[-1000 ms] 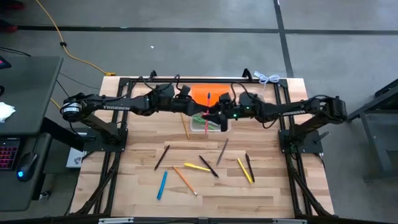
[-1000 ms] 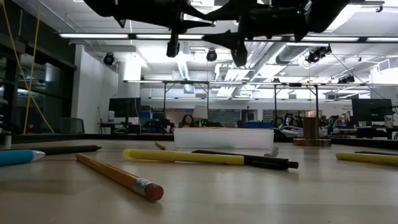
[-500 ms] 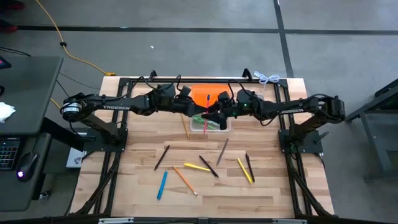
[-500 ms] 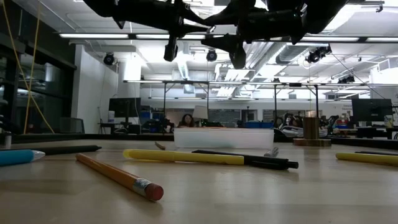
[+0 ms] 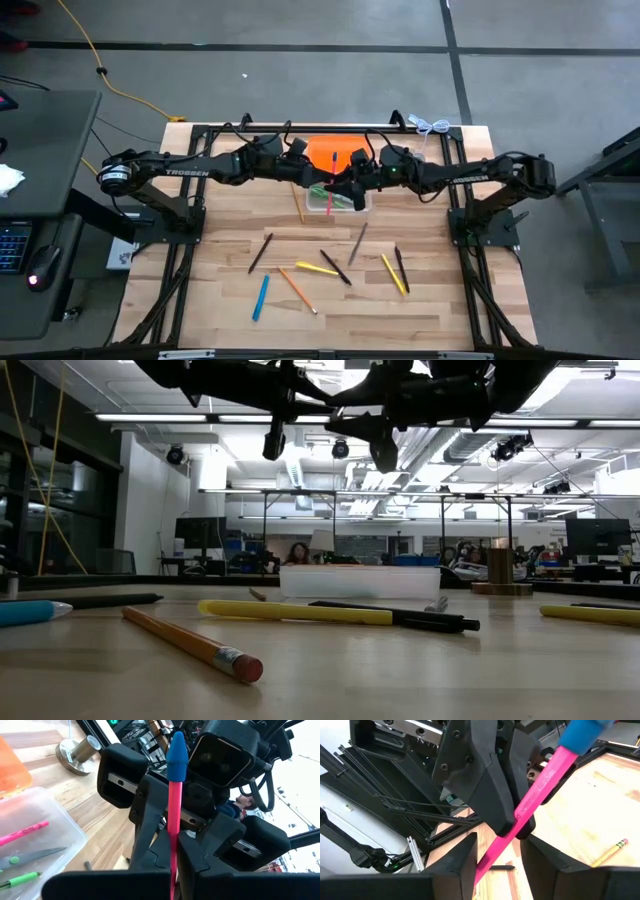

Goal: Pick & place school supplies into a supply box
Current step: Put the pink pencil into the supply box

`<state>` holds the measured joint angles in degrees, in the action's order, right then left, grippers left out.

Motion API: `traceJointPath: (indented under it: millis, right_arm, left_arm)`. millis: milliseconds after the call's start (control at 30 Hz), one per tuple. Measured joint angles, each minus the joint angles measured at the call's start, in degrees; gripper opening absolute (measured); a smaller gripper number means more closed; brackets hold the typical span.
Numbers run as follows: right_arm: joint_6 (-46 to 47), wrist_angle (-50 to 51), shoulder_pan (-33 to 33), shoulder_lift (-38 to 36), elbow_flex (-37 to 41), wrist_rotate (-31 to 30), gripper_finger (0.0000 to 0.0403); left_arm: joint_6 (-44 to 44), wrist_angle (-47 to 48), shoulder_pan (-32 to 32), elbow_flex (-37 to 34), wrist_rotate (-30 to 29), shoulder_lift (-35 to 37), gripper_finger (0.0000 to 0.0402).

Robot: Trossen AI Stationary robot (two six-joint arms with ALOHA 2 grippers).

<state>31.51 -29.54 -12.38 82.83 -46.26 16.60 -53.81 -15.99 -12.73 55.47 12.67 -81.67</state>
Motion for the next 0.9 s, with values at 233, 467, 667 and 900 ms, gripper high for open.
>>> traceJointPath:
  millis: [233,467,667,900]
  right_arm:
    - [0.0,0.0,0.0,0.0,0.0,0.1,0.0086]
    - [-0.1,0.3,0.0,0.0,0.0,0.2,0.0032]
    - [-0.1,0.5,0.0,0.0,0.0,0.1,0.0008]
    - [-0.2,0.4,0.0,0.0,0.0,-0.7,0.0005]
  left_arm:
    - [0.0,0.0,0.0,0.0,0.0,0.0,0.0037]
    - [0.3,-0.1,0.0,0.0,0.0,0.0,0.0037]
    - [0.4,-0.4,0.0,0.0,0.2,0.0,0.0037]
    - [0.1,-0.5,0.0,0.0,0.3,0.0,0.0037]
